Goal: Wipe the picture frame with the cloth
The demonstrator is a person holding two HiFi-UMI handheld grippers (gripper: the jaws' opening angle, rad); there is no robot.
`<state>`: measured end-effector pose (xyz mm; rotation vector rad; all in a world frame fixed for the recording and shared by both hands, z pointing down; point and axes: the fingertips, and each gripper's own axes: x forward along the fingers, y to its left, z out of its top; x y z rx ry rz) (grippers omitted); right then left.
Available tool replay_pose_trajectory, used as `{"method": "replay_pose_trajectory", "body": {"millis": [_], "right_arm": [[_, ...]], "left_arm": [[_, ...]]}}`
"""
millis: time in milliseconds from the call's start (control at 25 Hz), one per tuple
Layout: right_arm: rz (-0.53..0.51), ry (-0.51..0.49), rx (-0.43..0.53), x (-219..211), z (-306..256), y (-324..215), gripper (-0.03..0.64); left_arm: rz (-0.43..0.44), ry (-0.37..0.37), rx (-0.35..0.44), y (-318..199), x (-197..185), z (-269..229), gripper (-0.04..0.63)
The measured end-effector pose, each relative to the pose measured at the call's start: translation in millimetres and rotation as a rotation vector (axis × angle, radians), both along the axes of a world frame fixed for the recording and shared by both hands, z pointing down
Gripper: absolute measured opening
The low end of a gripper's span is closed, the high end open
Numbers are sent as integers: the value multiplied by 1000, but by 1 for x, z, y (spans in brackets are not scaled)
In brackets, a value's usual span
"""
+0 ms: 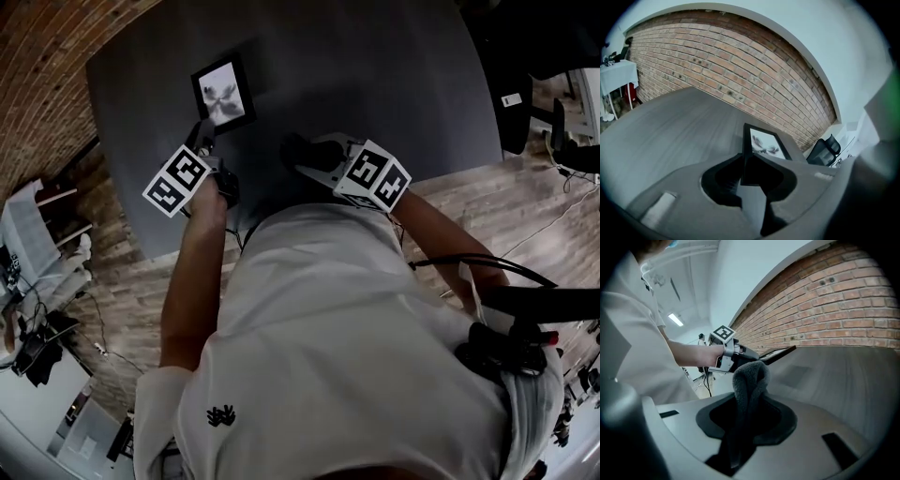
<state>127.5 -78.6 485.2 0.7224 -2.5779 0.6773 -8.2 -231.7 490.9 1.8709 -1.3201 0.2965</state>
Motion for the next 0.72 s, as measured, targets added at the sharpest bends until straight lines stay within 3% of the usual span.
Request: {"method": "replay_pose_trajectory", "body": {"millis": [720], "right_arm": [[91, 3, -90, 61, 29, -8, 110]], "left_arm": [[-43, -213, -92, -55, 23, 102, 78]]}}
